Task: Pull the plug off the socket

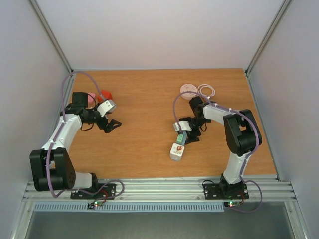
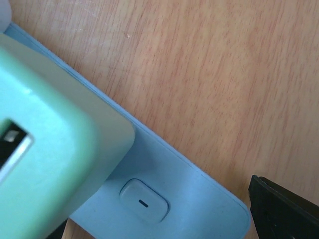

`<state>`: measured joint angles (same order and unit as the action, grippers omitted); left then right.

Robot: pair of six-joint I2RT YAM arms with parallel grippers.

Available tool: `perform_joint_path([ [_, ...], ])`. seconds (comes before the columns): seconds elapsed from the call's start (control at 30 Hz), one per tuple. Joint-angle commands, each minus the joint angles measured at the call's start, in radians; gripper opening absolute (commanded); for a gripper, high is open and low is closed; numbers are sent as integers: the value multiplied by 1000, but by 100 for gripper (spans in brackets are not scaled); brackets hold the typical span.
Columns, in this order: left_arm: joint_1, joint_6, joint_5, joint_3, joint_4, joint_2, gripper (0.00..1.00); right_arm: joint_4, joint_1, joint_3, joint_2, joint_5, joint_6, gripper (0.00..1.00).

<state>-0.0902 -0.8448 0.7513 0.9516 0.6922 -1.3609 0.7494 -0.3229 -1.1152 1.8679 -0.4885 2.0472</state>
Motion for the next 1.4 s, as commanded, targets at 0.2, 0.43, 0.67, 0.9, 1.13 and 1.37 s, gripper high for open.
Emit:
perform_joint_path([
  [0.2,2,28,10,14,-17,24,100,-38,-22,100,-42,-73,-75,87],
  [0.43,2,39,15,16,-35,21,100,-142,-24,147,-69,-168,-287,74],
  [0.67,2,54,0,16,-57,13,100,-332,-51,223,-106,-206,-538,65],
  [0.9,2,141,-40,51,-96,-16,100,-428,-149,277,-122,-107,-709,62],
  [1.13,-5,294,-124,58,-213,-8,100,-528,-230,315,-122,-65,-921,61],
  [1.37,-16,225,-60,128,-72,-43,100,-689,-318,401,-147,77,-1101,60],
])
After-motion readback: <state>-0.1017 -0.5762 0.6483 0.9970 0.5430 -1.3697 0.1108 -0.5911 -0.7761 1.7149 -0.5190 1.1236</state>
